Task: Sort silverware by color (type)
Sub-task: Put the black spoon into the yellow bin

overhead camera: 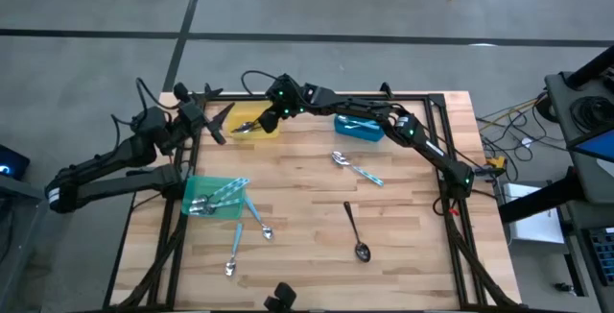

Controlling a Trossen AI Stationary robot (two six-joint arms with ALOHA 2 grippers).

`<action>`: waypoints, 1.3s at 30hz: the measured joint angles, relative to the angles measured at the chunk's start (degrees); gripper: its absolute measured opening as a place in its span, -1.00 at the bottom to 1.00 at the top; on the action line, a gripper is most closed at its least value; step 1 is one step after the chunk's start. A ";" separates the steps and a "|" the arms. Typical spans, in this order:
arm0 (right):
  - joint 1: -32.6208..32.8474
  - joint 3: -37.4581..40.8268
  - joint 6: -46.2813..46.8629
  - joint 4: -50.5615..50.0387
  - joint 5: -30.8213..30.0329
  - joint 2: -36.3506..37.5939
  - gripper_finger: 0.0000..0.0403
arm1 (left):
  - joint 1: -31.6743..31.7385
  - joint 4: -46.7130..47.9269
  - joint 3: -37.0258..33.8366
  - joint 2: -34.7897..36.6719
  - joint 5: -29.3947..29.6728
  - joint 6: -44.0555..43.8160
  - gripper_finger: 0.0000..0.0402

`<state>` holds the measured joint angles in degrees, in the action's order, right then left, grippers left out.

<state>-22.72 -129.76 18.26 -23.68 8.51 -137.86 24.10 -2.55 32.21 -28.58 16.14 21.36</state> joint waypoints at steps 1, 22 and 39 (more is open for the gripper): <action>-0.02 -0.12 0.19 -0.02 0.00 0.00 0.19 | -0.01 0.00 0.00 0.00 0.00 0.01 0.01; -5.11 -1.56 2.42 -13.69 -22.73 0.05 -0.53 | -0.01 0.02 0.00 -0.20 0.00 0.64 0.01; -2.28 -0.85 0.22 -7.37 -21.56 -0.79 -0.94 | 0.01 0.02 0.00 -0.22 0.02 0.66 0.01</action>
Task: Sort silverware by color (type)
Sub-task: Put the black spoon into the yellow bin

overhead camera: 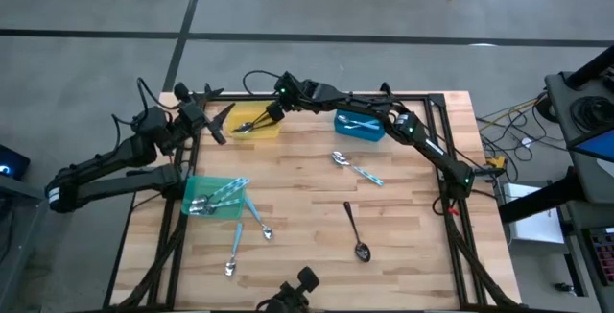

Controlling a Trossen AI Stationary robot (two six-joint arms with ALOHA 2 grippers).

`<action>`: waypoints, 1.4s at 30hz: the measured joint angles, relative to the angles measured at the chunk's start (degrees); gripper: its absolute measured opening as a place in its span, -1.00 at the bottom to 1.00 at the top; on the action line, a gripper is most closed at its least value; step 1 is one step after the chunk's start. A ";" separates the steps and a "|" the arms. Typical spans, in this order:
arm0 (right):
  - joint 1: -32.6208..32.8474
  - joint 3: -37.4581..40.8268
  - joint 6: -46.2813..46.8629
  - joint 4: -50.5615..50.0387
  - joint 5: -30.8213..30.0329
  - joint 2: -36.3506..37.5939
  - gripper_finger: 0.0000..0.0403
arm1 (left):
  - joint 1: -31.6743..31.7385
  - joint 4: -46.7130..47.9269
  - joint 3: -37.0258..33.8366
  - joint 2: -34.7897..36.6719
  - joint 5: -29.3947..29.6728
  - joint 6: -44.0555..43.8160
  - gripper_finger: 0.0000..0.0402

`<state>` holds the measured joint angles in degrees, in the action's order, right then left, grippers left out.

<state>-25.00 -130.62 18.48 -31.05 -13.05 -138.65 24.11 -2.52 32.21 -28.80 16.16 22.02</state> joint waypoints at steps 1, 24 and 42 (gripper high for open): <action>0.15 0.01 0.01 0.00 0.00 0.00 -0.94 | -0.01 0.00 0.00 0.00 0.00 0.00 0.01; 1.31 0.10 -4.97 -1.75 4.47 2.26 -0.94 | -0.01 1.34 0.00 0.00 0.00 -0.04 0.01; -0.17 21.98 -21.97 -5.63 5.01 29.62 -0.94 | 0.01 12.54 9.68 -25.60 -0.15 -13.61 0.01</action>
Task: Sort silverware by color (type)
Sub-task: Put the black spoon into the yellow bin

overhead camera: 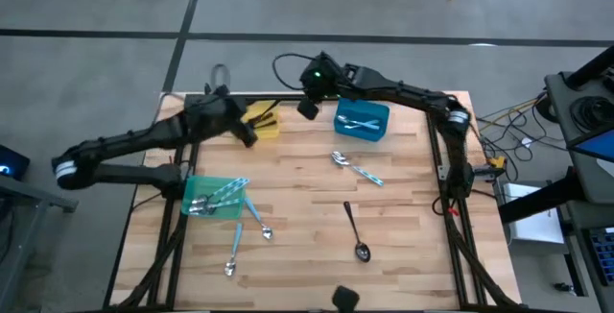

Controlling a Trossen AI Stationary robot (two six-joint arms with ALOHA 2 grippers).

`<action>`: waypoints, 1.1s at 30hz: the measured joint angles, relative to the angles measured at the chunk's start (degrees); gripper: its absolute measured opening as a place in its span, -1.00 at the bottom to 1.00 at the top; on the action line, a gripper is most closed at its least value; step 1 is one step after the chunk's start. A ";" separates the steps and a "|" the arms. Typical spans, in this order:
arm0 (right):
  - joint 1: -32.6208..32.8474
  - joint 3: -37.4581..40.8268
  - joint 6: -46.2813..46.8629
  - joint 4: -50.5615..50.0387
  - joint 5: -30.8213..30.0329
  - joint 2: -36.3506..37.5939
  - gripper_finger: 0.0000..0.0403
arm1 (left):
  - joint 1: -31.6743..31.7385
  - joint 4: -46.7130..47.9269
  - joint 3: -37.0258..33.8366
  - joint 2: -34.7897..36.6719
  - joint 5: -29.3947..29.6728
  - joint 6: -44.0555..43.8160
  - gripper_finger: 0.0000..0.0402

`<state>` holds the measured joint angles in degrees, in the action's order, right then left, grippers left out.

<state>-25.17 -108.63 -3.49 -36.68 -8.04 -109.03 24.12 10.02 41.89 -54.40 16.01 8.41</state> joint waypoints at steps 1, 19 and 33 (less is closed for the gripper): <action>-0.02 2.87 -0.04 1.15 0.81 1.65 -0.94 | 0.04 2.04 1.53 -2.42 -0.04 0.10 0.01; -0.22 36.57 -3.20 22.83 3.95 24.15 -0.94 | 12.29 9.97 10.21 -29.39 -7.61 13.78 0.01; -2.82 42.59 -6.67 24.42 3.98 26.13 -0.94 | 15.65 11.59 16.50 -41.11 -7.61 10.58 0.01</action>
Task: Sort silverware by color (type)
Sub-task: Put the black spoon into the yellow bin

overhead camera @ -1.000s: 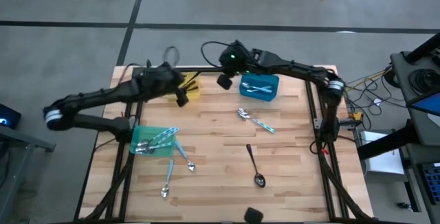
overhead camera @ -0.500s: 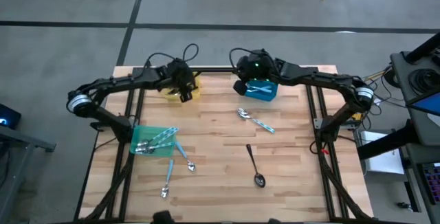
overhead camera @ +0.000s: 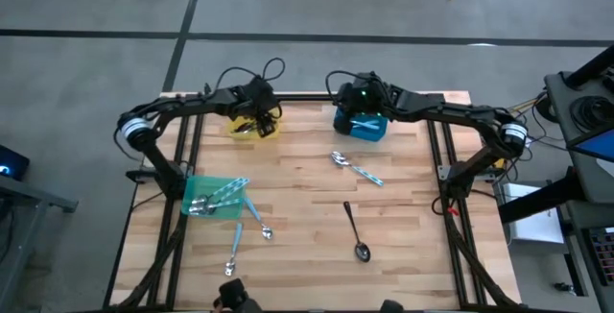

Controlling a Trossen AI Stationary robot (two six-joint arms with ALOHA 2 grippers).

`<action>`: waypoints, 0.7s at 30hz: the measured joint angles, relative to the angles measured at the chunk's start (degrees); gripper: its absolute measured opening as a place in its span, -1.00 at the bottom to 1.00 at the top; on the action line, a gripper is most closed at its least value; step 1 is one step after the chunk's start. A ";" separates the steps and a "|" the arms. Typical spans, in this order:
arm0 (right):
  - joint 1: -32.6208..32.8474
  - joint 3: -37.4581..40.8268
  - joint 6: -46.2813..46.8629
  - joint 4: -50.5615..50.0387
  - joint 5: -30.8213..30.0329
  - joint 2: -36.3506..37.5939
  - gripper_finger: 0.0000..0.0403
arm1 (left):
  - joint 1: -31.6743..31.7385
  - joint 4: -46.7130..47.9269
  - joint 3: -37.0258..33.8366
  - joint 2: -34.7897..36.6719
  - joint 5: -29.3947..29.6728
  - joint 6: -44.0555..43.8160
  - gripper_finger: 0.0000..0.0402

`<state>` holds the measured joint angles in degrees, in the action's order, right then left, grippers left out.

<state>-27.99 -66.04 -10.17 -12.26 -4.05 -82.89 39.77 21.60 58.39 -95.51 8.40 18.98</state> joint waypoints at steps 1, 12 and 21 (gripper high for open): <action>-0.25 0.72 0.04 0.50 -0.02 0.00 -0.94 | 0.04 0.43 0.00 -0.28 0.02 0.00 0.01; -1.92 3.91 -0.96 5.51 -0.22 -0.02 -0.94 | 0.49 -0.09 0.01 -0.34 2.91 1.83 0.01; -2.01 3.98 -2.50 5.30 -0.04 -0.02 -0.94 | 0.48 -2.60 0.00 -1.68 1.51 4.65 0.01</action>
<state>-30.00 -62.06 -12.67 -6.96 -4.10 -82.91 40.25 19.00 58.39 -97.19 9.92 23.63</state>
